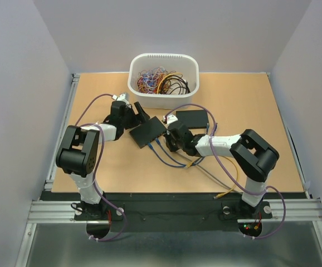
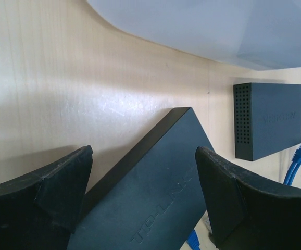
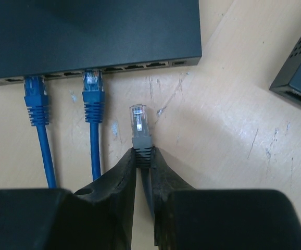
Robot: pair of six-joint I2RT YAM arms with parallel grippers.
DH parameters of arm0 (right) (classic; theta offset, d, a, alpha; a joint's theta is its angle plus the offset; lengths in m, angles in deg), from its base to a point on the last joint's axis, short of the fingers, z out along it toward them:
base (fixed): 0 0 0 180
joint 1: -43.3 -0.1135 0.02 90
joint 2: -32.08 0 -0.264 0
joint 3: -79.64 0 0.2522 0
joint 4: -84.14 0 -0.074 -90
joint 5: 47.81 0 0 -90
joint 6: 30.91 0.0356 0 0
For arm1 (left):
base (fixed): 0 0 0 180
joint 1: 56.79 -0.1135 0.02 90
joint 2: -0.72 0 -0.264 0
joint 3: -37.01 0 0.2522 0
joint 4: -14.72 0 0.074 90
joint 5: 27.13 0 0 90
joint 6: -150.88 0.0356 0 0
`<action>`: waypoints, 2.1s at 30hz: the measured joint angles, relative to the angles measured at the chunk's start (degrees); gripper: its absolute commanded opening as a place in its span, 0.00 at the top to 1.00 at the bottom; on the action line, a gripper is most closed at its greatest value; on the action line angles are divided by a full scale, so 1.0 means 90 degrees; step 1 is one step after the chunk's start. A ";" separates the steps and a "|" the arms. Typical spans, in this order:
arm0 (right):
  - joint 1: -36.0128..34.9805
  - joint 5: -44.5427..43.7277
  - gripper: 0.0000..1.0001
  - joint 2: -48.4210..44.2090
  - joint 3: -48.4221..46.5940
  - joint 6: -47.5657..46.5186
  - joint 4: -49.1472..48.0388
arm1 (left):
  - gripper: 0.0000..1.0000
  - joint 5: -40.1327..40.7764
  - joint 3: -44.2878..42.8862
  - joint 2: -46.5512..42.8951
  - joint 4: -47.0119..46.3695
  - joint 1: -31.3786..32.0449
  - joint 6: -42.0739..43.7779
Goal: Insert the plug into the switch port
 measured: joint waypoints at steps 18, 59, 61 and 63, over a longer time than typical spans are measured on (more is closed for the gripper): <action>0.0000 -0.0236 1.00 0.0573 -0.0709 -0.0027 0.0039 | 0.10 -0.0211 0.0192 0.0192 -0.0563 0.0204 0.0017; 0.0000 -0.0413 0.99 0.0731 -0.1149 -0.0138 0.0483 | 0.18 0.0148 0.0272 0.0192 -0.0685 0.0440 0.0393; 0.0000 -0.0413 1.00 0.0731 -0.1149 -0.0260 0.0498 | 0.20 0.0172 0.0272 0.0192 -0.0661 0.0478 0.0469; 0.0000 -0.0384 1.00 0.0731 -0.1158 -0.0408 0.0546 | 0.21 0.0233 0.0267 0.0192 -0.0619 0.0559 0.0544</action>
